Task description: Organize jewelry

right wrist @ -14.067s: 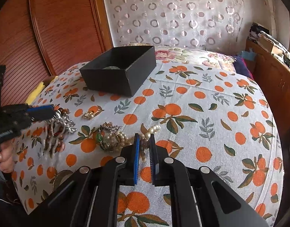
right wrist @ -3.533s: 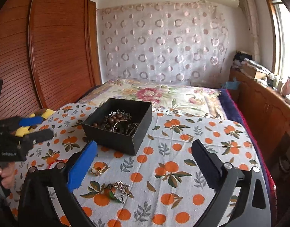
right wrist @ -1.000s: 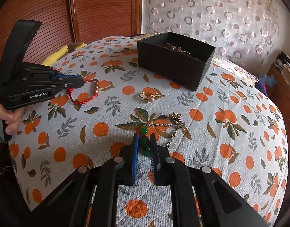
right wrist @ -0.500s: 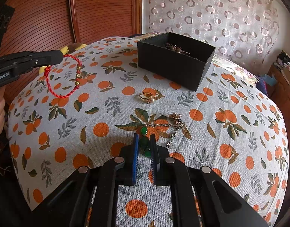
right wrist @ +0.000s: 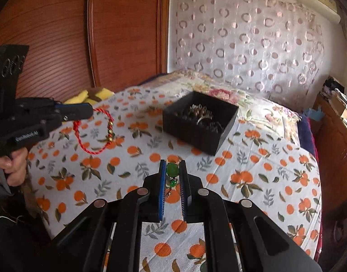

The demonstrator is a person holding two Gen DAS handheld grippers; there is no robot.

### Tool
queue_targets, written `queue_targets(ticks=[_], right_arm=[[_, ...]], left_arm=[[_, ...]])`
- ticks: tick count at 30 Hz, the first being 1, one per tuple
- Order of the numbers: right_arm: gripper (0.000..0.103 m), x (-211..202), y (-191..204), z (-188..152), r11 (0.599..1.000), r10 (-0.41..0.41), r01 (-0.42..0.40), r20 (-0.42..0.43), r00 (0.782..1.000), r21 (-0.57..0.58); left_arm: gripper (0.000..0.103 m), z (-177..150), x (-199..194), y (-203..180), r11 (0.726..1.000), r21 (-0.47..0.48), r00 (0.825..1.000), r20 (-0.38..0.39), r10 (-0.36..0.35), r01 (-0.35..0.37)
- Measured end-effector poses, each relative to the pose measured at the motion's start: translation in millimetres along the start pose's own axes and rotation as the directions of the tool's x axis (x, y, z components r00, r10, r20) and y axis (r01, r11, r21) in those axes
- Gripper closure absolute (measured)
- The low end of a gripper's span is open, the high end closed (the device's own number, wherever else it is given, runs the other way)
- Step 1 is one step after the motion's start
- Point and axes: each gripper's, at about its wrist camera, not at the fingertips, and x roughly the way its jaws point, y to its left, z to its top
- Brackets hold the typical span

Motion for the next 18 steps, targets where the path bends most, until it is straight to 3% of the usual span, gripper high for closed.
queue_targets(ticks=[18], right_arm=[[0.09, -7.3, -21.1, 36.1, 0.999, -0.028, 0.029, 0.059, 0.998, -0.017]], left_arm=[[0.101, 36.0, 25.6, -7.1, 0.999, 0.04, 1.0, 0.023, -0.01, 0.009]])
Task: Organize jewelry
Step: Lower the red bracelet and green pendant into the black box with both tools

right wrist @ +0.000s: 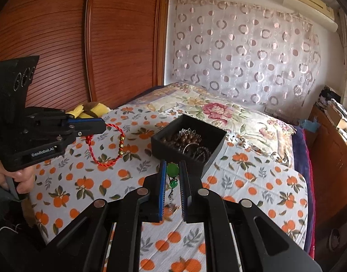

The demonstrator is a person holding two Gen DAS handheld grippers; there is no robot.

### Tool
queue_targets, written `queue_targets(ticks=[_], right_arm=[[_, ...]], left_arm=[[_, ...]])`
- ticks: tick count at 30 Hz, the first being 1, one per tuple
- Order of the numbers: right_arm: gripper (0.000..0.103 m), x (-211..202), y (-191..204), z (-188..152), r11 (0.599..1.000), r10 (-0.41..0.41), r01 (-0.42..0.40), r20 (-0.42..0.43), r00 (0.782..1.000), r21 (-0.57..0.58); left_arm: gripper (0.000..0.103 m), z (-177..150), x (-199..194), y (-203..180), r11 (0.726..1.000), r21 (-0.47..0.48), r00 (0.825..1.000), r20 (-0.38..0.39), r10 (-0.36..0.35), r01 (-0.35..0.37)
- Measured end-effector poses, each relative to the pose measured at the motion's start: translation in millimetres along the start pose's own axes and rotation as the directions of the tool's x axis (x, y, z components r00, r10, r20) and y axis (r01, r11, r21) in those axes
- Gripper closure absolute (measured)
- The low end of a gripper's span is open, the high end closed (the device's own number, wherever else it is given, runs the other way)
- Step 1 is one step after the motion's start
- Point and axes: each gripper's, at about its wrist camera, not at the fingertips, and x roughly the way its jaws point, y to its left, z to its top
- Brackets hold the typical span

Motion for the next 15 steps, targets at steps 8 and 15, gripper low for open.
queue_targets(ticks=[8, 15], right_arm=[[0.09, 19.8, -21.3, 23.7, 1.0, 0.003, -0.003, 0.012, 1.0, 0.011], [0.09, 38.5, -39.1, 49.2, 1.0, 0.012, -0.012, 0.03, 0.999, -0.001]], left_arm=[[0.101, 26.0, 26.0, 5.2, 1.0, -0.005, 1.0, 0.008, -0.011, 0.011], [0.101, 45.4, 50.5, 11.6, 1.0, -0.009, 1.0, 0.007, -0.014, 0.014]])
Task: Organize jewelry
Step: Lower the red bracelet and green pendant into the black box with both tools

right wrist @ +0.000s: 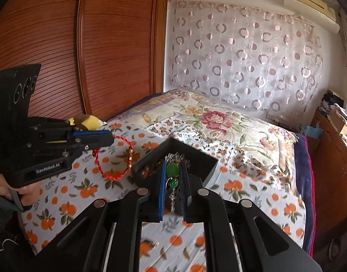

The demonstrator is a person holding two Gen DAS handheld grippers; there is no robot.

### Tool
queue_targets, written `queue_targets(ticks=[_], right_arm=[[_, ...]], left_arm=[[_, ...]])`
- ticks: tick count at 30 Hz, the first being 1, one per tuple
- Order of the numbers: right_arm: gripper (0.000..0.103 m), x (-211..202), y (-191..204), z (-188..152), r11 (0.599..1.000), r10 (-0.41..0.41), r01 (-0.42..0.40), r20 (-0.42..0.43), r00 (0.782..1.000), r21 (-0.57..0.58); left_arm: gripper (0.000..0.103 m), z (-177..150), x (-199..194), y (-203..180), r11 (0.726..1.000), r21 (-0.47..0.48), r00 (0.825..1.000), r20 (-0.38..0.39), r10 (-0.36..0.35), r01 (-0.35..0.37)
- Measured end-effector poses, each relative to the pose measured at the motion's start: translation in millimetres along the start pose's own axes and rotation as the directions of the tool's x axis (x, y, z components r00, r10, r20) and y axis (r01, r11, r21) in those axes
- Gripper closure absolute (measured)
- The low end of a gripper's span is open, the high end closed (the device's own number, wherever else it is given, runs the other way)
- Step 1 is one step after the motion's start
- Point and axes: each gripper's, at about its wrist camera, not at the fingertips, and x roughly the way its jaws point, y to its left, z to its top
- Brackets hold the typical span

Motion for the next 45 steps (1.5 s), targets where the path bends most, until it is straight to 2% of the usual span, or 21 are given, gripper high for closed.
queue_targets(ticks=[11, 22, 29, 31, 33, 41, 43, 45], right_arm=[[0.09, 43.8, -30.8, 30.8, 1.0, 0.007, -0.007, -0.007, 1.0, -0.01], [0.09, 94.2, -53.3, 24.7, 0.999, 0.033, -0.03, -0.055, 0.998, 0.04], [0.09, 102.1, -57.1, 19.3, 0.997, 0.04, -0.035, -0.07, 0.997, 0.068], [0.087, 102.0, -56.2, 17.8, 0.997, 0.035, -0.03, -0.075, 0.997, 0.064], [0.074, 101.3, -56.4, 16.5, 0.997, 0.032, -0.027, -0.075, 0.997, 0.065], [0.074, 93.9, -56.2, 10.6, 0.997, 0.022, -0.017, -0.077, 0.997, 0.073], [0.074, 89.1, -53.9, 4.1, 0.997, 0.021, -0.015, -0.079, 0.997, 0.077], [0.074, 83.1, -51.0, -3.3, 0.997, 0.018, -0.012, -0.083, 0.996, 0.08]], left_arm=[[0.101, 16.1, 46.4, 12.3, 1.0, -0.013, 0.999, -0.037, -0.005, 0.004], [0.101, 19.6, 83.7, 19.6, 1.0, -0.021, 0.997, -0.075, -0.01, 0.009], [0.101, 19.2, 95.8, 17.0, 1.0, -0.016, 0.996, -0.085, -0.014, 0.013], [0.101, 19.6, 95.1, 16.8, 1.0, -0.016, 0.997, -0.082, -0.013, 0.012], [0.101, 19.9, 97.7, 15.5, 1.0, -0.014, 0.997, -0.08, -0.013, 0.012], [0.099, 21.2, 101.9, 14.5, 1.0, -0.013, 0.997, -0.082, -0.009, 0.008], [0.088, 20.9, 102.3, 15.2, 1.0, -0.013, 0.997, -0.081, -0.007, 0.006], [0.065, 20.0, 101.3, 16.2, 1.0, -0.016, 0.998, -0.07, -0.002, 0.001]])
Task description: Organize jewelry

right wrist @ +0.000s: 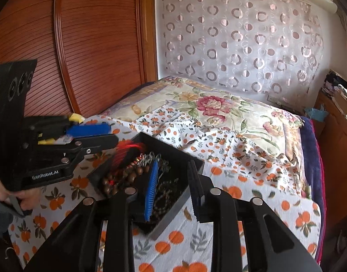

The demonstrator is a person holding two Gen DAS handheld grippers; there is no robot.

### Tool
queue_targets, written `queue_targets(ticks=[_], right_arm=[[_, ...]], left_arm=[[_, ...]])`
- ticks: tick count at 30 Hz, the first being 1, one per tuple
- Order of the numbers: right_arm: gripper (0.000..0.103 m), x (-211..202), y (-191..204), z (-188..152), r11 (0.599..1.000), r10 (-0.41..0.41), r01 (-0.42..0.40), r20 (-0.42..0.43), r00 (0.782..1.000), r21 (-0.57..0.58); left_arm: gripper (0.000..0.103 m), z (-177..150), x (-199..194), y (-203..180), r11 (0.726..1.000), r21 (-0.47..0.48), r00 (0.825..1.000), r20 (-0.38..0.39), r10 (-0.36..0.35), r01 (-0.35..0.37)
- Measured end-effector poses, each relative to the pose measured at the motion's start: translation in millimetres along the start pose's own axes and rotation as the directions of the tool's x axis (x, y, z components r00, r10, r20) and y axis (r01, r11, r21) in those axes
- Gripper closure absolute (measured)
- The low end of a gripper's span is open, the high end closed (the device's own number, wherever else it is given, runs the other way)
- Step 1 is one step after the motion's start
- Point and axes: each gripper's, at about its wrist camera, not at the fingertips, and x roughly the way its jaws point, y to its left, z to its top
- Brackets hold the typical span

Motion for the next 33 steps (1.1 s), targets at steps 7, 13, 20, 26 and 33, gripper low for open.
queue_targets(ticks=[7, 13, 20, 26, 33], right_arm=[[0.074, -18.4, 5.8, -32.5, 1.0, -0.008, 0.008, -0.023, 1.0, 0.021], [0.073, -28.7, 13.8, -56.7, 0.999, -0.01, 0.011, -0.048, 0.999, 0.033], [0.072, -28.8, 26.8, -86.1, 0.999, 0.015, -0.011, -0.109, 0.994, 0.037], [0.073, -16.3, 42.4, -106.5, 0.998, 0.054, -0.05, -0.171, 0.984, 0.026], [0.073, -8.8, 61.8, -115.8, 0.996, 0.085, -0.09, -0.212, 0.974, -0.014]], left_arm=[[0.045, -12.7, -8.5, 7.0, 1.0, -0.005, 1.0, 0.007, 0.009, -0.009], [0.025, -23.6, -23.8, 3.3, 1.0, -0.01, 1.0, 0.011, 0.013, -0.013], [0.02, -46.2, -40.2, -2.5, 1.0, -0.009, 1.0, -0.023, -0.005, 0.004], [0.02, -73.6, -45.2, -8.1, 1.0, 0.0, 0.997, -0.074, -0.021, 0.021], [0.02, -98.4, -35.9, -13.3, 0.999, 0.009, 0.987, -0.157, -0.038, 0.04]])
